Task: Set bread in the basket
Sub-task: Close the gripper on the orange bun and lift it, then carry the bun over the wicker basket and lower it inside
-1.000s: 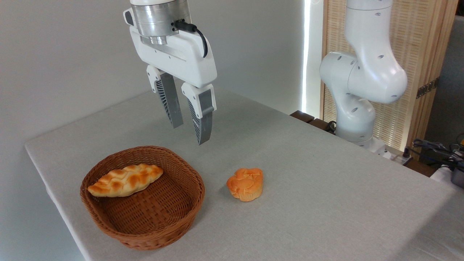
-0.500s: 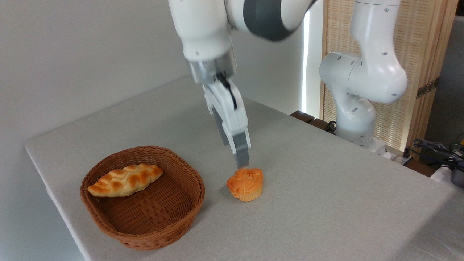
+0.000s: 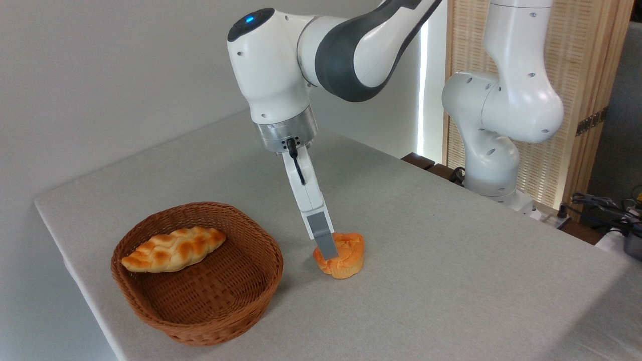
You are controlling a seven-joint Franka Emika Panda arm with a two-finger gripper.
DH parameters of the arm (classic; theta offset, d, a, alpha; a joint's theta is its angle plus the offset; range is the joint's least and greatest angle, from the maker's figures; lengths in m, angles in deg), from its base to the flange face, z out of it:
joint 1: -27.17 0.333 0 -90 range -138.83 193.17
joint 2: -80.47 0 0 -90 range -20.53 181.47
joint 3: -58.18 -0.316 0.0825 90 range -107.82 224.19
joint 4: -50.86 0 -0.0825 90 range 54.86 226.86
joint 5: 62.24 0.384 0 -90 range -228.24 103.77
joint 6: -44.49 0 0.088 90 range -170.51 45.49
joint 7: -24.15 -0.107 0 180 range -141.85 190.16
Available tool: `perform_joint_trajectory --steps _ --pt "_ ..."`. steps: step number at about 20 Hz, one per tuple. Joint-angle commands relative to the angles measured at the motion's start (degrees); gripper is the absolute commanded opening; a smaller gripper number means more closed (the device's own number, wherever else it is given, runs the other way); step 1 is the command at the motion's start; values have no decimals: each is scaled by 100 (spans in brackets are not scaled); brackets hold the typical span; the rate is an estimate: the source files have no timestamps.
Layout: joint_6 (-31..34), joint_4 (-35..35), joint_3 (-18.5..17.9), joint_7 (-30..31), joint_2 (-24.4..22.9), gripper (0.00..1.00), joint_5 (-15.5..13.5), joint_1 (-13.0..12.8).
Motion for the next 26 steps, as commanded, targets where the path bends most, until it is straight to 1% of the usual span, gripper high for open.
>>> perform_joint_trajectory --steps 1,4,6,8,9,10,12,13,14,18,20,21,22,23,24,25,26 --pt "-103 195 17 -94 -23 100 99 18" --pt "-112 257 17 -103 12 100 99 18" --pt "-156 292 17 -112 21 100 431 9" --pt "-156 310 17 -112 21 98 477 9" --pt "-147 319 17 -103 21 77 477 1" --pt "-138 336 17 -94 21 52 477 1" --pt "-121 336 17 -85 21 27 477 9" --pt "-112 336 17 -77 38 19 477 1" --pt "-112 336 26 -77 64 18 477 1" --pt "-103 336 26 -59 82 18 477 -17" --pt "11 284 44 -24 65 18 450 -26" --pt "472 -3 61 -67 82 20 407 -26" --pt "1312 -467 79 -59 195 20 389 -52" --pt "1764 -916 140 -42 292 20 319 -104" --pt "1856 -1286 140 -15 337 21 127 -105" --pt "1857 -1507 106 -6 354 21 21 -105" --pt "1848 -1892 70 20 476 22 -67 -87"
